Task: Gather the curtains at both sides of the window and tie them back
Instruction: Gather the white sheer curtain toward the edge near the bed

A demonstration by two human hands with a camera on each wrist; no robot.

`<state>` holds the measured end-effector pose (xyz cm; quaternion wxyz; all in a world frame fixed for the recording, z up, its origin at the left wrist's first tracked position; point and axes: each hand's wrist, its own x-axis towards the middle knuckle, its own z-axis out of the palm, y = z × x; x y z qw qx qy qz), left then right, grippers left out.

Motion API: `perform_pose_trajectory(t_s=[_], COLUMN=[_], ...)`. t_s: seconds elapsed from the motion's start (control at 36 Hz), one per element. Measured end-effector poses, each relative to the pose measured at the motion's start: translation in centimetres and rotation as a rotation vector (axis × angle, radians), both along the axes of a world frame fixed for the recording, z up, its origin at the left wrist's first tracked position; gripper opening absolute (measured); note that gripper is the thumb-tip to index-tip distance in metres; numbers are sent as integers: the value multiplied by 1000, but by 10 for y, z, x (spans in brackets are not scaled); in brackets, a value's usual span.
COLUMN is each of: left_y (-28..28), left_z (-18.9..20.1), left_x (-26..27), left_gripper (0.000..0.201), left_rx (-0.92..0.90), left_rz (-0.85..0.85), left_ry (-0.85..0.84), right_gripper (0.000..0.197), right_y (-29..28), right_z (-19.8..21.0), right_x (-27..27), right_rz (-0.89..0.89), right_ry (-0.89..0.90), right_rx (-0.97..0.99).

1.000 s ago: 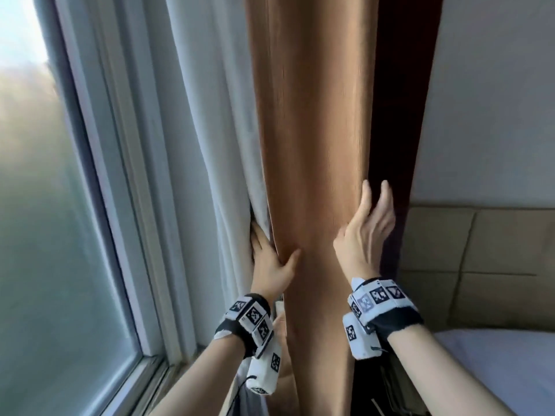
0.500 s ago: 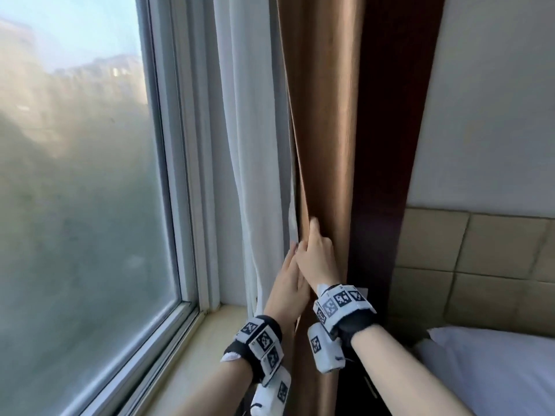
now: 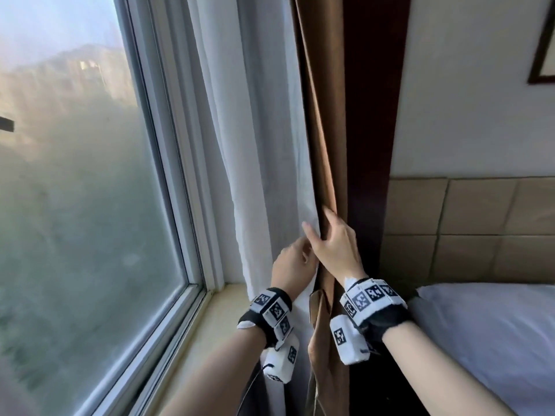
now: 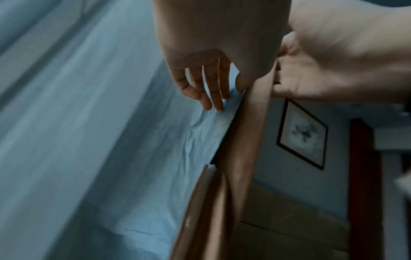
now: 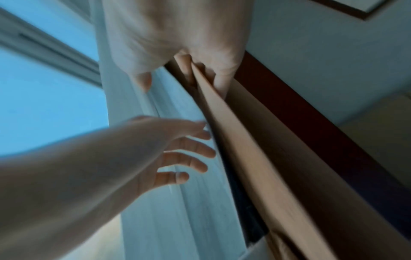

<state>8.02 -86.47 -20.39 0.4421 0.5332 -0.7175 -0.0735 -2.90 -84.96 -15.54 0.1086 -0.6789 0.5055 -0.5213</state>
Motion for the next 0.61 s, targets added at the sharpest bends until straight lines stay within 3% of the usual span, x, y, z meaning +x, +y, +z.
perform_pose_trajectory(t_s=[0.06, 0.14, 0.19, 0.25, 0.33, 0.42, 0.47, 0.53, 0.61], left_y=[2, -2, -9, -15, -22, -29, -28, -24, -19], left_z=[-2, -5, -3, 4, 19, 29, 33, 35, 40], left_x=[-3, 9, 25, 44, 71, 93, 101, 111, 128], left_gripper=[16, 19, 13, 24, 58, 83, 91, 93, 94], left_rx=[21, -52, -220, -345, -384, -366, -386, -450, -533], left_rz=[-58, -81, 53, 262, 496, 589, 622, 662, 787], left_ry=[46, 95, 85, 137, 301, 382, 421, 454, 443], right_gripper=[79, 59, 47, 50, 70, 95, 100, 96, 75], right_y=[4, 1, -3, -5, -6, -3, -2, -2, -5], right_z=[4, 0, -4, -10, -21, -26, -26, -26, -27], right_x=[6, 11, 9, 4, -6, -15, -22, -27, -31], right_rz=[-30, -148, -199, -196, -194, -154, -141, -139, -154], right_ry=[53, 169, 185, 201, 263, 270, 289, 310, 313], right_rx=[91, 44, -34, -74, -75, -84, -108, -104, -87])
